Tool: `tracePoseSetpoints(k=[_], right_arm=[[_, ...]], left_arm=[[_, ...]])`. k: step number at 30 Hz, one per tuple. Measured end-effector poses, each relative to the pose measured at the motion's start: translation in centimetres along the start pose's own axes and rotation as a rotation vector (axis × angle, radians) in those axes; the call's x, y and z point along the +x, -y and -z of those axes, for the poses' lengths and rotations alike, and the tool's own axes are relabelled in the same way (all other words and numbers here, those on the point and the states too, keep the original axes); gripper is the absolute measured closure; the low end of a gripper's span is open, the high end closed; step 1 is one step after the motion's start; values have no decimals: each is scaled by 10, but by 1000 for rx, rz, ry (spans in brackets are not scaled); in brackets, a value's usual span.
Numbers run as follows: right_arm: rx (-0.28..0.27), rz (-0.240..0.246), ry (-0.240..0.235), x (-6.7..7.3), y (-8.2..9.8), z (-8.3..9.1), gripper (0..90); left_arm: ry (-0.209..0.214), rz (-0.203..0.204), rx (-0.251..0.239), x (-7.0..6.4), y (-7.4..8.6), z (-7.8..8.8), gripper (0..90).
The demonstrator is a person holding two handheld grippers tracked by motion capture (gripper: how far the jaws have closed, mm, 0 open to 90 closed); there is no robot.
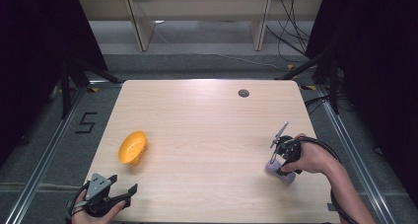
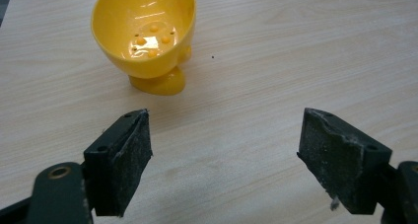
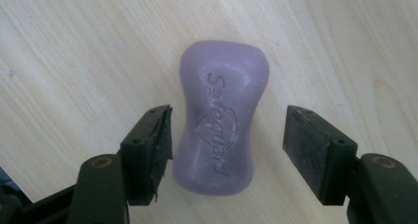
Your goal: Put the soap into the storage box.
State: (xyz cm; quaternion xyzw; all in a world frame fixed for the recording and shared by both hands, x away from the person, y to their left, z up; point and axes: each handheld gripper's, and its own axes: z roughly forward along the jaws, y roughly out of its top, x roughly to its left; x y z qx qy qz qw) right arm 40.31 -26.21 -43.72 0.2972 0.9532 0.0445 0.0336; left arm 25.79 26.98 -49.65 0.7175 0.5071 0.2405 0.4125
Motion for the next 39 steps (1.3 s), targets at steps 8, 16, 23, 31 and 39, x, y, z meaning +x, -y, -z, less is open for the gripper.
tracePoseSetpoints(k=[8, 16, 23, 31, 39], right_arm=[[49, 11, -17, -3, -2, -15, 364], [76, -14, -25, -3, -3, -24, 404], [55, 1, -37, -3, -4, -30, 467], [35, 10, -4, 3, -1, -30, 499], [-62, 63, 42, 11, 8, -24, 500]], left_arm=[[-3, 2, -6, -1, 0, 1, 197], [8, -4, 2, -2, 1, 1, 209], [5, -4, -3, -2, 1, 1, 210], [8, -4, -7, -2, 1, 1, 214], [12, -6, -1, -3, 0, 1, 218]])
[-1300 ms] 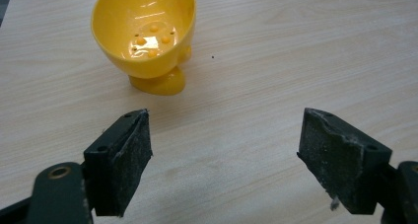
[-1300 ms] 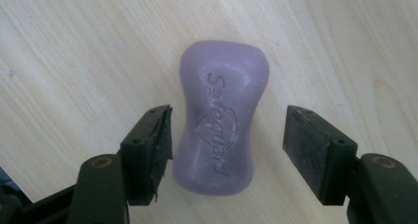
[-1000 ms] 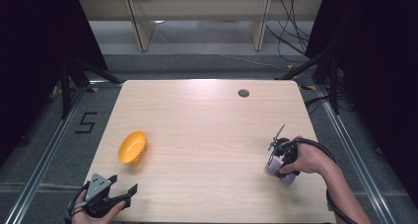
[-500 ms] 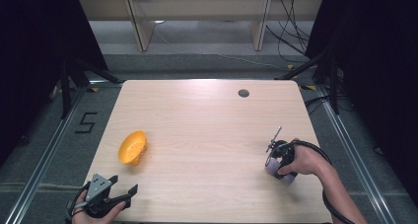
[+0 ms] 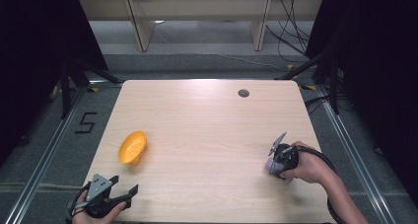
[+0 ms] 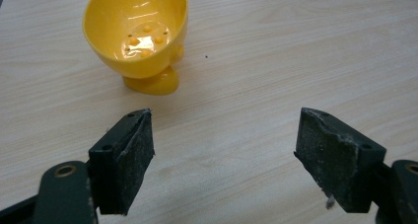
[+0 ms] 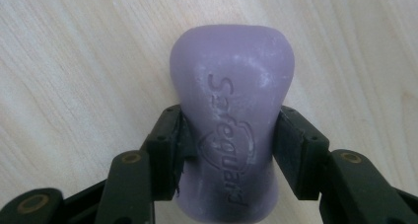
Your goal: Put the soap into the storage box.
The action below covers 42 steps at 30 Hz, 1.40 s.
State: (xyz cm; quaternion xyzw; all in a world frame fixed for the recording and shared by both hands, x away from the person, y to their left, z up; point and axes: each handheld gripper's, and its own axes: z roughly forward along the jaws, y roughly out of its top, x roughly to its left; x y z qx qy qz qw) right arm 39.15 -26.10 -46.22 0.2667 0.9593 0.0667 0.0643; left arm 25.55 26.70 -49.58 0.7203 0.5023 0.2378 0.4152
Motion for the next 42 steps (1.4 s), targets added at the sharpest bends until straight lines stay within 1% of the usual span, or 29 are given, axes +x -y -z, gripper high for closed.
tracePoseSetpoints(k=[1, 2, 3, 4, 6, 7, 11, 13, 15, 16, 19, 20, 21, 24, 26, 27, 28, 30, 31, 32, 33, 34, 35, 36, 37, 38, 40, 41, 42], right_arm=[[0, 0, 0, 0, 0, 0, 500], [-7, -12, 15, 3, 0, 2, 500], [-7, -12, 15, 3, 0, 2, 500], [-29, 25, 24, 3, 0, 3, 500], [-27, 15, 32, 6, 0, 5, 500], [-34, 28, 32, 6, 0, 4, 501], [-60, 25, 45, 9, -1, 8, 501], [-69, 46, 51, 9, -1, 10, 501], [-80, 45, 70, 12, -1, 13, 501], [-100, 77, 79, 13, -2, 16, 501], [-111, 65, 96, 17, -2, 19, 501], [-130, 68, 110, 20, -3, 22, 501], [-130, 68, 110, 20, -3, 22, 501], [-157, 74, 140, 25, -5, 25, 501], [-164, 78, 143, 26, -6, 25, 501], [-177, 99, 155, 26, -8, 26, 501], [-185, 86, 161, 28, -8, 28, 501], [-207, 109, 190, 32, -11, 31, 501], [-207, 109, 190, 32, -11, 31, 501], [-214, 123, 193, 33, -12, 31, 501], [-227, 123, 210, 37, -13, 32, 501], [-225, 110, 215, 39, -14, 33, 501], [-225, 110, 215, 39, -14, 33, 501], [-247, 130, 230, 42, -15, 32, 501], [-246, 146, 231, 42, -16, 32, 500], [-246, 146, 231, 42, -16, 32, 500], [-260, 152, 265, 47, -16, 30, 501], [-260, 152, 265, 47, -16, 30, 501], [-284, 180, 278, 47, -17, 29, 500]], left_arm=[[1, 13, -5, -1, 0, 0, 218], [-3, -1, -3, 0, 0, 0, 219], [-3, -1, -3, 0, 0, 0, 219], [1, 2, -6, 0, 0, 0, 220], [2, 3, -7, 1, 0, 0, 220], [2, 3, -8, 1, 0, 0, 220], [4, 3, -7, 1, 0, 1, 220], [4, 4, -8, 1, 0, 1, 221], [1, 5, -8, 0, 0, 1, 223], [2, 6, -7, 0, 0, 1, 225], [5, 5, -8, 0, 0, 1, 226], [6, 6, -9, 0, 0, 1, 226], [7, 13, -14, -1, 0, 0, 226], [-3, 9, -11, -1, 0, 0, 226], [-4, 9, -11, -1, 0, 1, 226], [5, 9, -16, -1, 0, 0, 227], [7, 13, -22, -1, 0, 0, 228], [8, 17, -22, -1, 0, 0, 233], [6, 14, -17, -1, -1, 0, 233], [8, 12, -16, -1, -1, 0, 234], [17, 16, -22, -2, -1, 0, 237], [17, 16, -22, -2, -1, 0, 238], [19, 12, -22, -2, -1, 0, 238], [22, 15, -22, -3, -1, 0, 240], [21, 17, -24, -4, -1, 0, 241], [20, 16, -19, -4, -2, 1, 241], [43, 21, -24, -5, -2, 0, 243], [52, 32, -21, -7, -2, 0, 243], [68, 40, -25, -8, -3, 0, 243]])
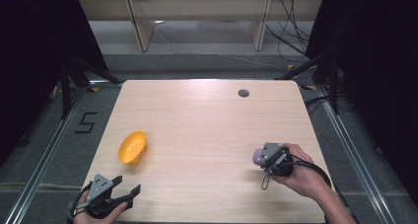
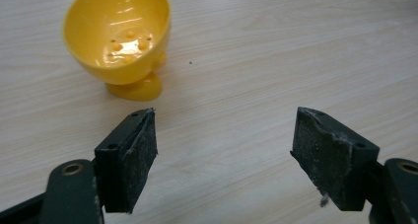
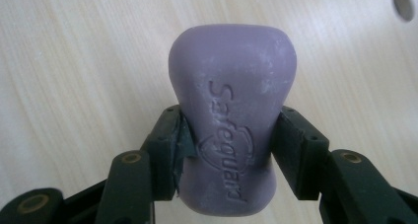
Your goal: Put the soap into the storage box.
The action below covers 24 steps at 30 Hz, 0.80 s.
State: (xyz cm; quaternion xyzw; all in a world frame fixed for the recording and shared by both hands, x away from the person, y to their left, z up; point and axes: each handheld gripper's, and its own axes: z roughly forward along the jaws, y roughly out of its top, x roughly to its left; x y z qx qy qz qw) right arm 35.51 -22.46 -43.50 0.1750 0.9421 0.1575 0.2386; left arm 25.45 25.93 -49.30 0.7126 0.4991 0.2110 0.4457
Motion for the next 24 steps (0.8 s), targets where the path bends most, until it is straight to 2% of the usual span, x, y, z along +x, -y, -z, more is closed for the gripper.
tracePoseSetpoints(k=[1, 3, 4, 6, 7, 8, 11, 12, 13, 14, 15, 16, 17, 19, 20, 21, 22, 24], right_arm=[[0, -6, 22, 3, 0, 1, 500], [-50, 25, 53, 7, -2, 0, 500], [-54, 41, 70, 8, -3, 0, 500], [-74, 58, 88, 12, -4, 1, 500], [-78, 39, 103, 16, -4, 1, 500], [-81, 40, 107, 18, -5, 1, 500], [-114, 78, 121, 24, -10, 2, 500], [-119, 57, 136, 27, -11, 4, 500], [-132, 93, 135, 28, -14, 4, 500], [-138, 105, 146, 29, -16, 5, 500], [-140, 79, 160, 33, -17, 6, 500], [-153, 126, 152, 33, -20, 7, 500], [-150, 84, 146, 37, -21, 8, 500], [-164, 106, 147, 41, -24, 9, 500], [-167, 110, 147, 42, -26, 9, 500], [-173, 115, 151, 44, -27, 10, 500], [-180, 142, 151, 44, -29, 9, 500], [-186, 152, 157, 47, -31, 9, 500]], left_arm=[[2, -5, -2, -1, -1, 0, 243], [25, 8, -8, -2, -4, -1, 243], [28, 7, -9, -3, -6, -1, 245], [46, -10, -8, -4, -10, -2, 249], [54, -13, -9, -5, -12, -3, 252], [60, -17, -5, -6, -15, -4, 256], [84, -40, -1, -10, -24, -8, 277], [99, -46, 1, -12, -29, -9, 283], [99, -53, -2, -14, -33, -11, 287], [112, -60, -5, -16, -37, -13, 288], [122, -74, 1, -18, -43, -14, 289], [131, -81, 7, -20, -48, -16, 290], [153, -113, 9, -22, -54, -19, 295], [187, -133, 11, -29, -65, -25, 313], [186, -147, 22, -33, -71, -27, 319], [208, -155, 14, -37, -75, -31, 323], [220, -176, 23, -41, -81, -34, 324], [251, -195, 25, -51, -91, -41, 324]])
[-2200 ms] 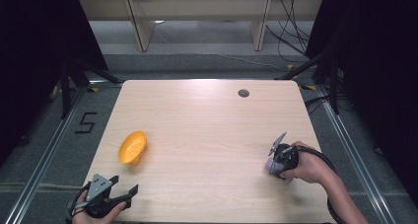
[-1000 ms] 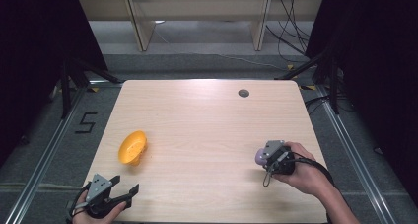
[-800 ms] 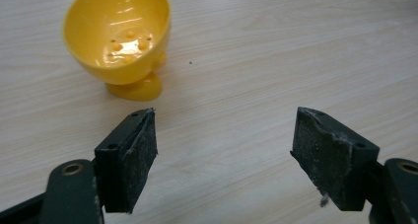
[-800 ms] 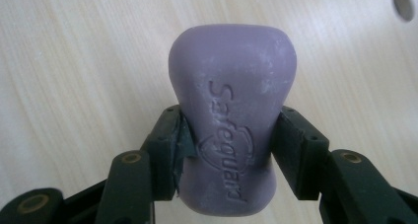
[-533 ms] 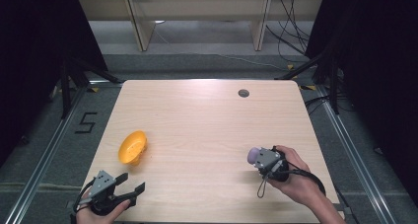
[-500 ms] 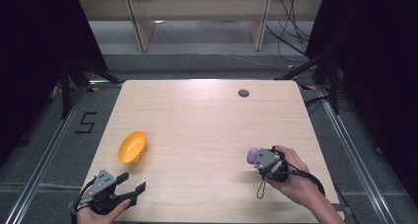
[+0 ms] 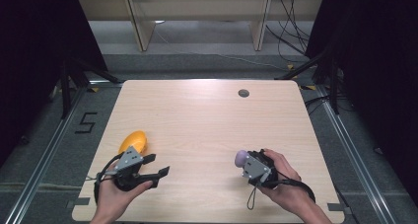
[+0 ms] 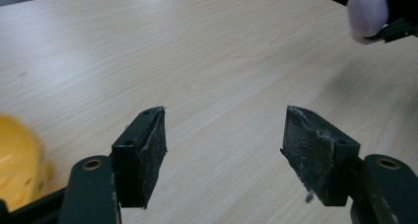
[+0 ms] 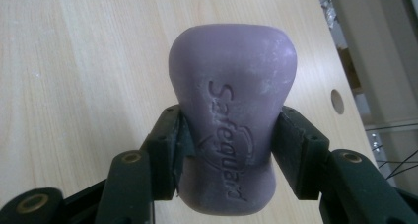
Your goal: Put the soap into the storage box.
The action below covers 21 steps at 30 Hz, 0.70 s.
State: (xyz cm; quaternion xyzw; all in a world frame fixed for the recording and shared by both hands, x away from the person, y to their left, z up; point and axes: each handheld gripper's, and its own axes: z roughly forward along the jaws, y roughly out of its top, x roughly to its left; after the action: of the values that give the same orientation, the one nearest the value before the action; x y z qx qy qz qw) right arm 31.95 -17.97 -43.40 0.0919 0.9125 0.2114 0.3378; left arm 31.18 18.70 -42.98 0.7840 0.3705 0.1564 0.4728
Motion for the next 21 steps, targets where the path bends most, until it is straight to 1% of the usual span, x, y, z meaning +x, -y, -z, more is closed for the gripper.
tracePoseSetpoints(k=[1, 2, 3, 4, 5, 6, 7, 8, 9, 10, 11, 12, 13, 14, 15, 16, 17, 18, 19, 20, 21], right_arm=[[-1, 7, 3, 1, -1, 0, 500], [3, -7, 11, 3, -2, 1, 500], [-1, -6, 17, 4, -4, 1, 500], [-8, 22, 17, 3, -6, 0, 500], [-4, 8, 30, 4, -7, 1, 500], [-18, 30, 27, 3, -8, 1, 500], [-18, 32, 31, 4, -9, 1, 500], [-16, 58, 48, 2, -10, 1, 499], [-10, 7, 46, 5, -11, 1, 500], [-13, 75, 58, 1, -11, 1, 500], [-3, 41, 59, 3, -12, 1, 500], [-6, 41, 65, 4, -12, 0, 500], [-20, 86, 60, 1, -13, -1, 500], [-3, 41, 64, 4, -14, 0, 500], [-14, 56, 77, 4, -14, -1, 500], [-10, 47, 76, 5, -15, 0, 499], [-28, 87, 72, 4, -16, -1, 500], [-15, 56, 70, 5, -16, -1, 500], [-23, 64, 76, 5, -17, -1, 500], [-35, 105, 69, 2, -18, -2, 500], [-36, 100, 69, 3, -18, -2, 500]], left_arm=[[14, -1, -4, -3, -6, -5, 323], [19, -7, 4, -6, -12, -8, 323], [32, -21, 2, -8, -18, -13, 322], [45, -30, 5, -11, -23, -17, 322], [53, -33, 9, -14, -28, -21, 321], [61, -58, 17, -17, -33, -24, 320], [72, -60, 12, -20, -37, -29, 320], [88, -71, 28, -22, -41, -32, 318], [93, -71, 23, -26, -44, -37, 317], [110, -79, 30, -28, -47, -40, 317], [113, -79, 32, -31, -50, -44, 317], [131, -66, 41, -34, -53, -47, 316], [133, -68, 39, -36, -56, -50, 316], [156, -82, 43, -37, -59, -54, 316], [160, -72, 41, -40, -62, -58, 316], [175, -76, 47, -42, -65, -61, 316], [186, -65, 49, -44, -67, -65, 316], [200, -59, 54, -46, -70, -69, 316], [216, -53, 59, -49, -71, -72, 318], [223, -55, 66, -51, -73, -76, 318], [227, -50, 72, -53, -75, -80, 319]])
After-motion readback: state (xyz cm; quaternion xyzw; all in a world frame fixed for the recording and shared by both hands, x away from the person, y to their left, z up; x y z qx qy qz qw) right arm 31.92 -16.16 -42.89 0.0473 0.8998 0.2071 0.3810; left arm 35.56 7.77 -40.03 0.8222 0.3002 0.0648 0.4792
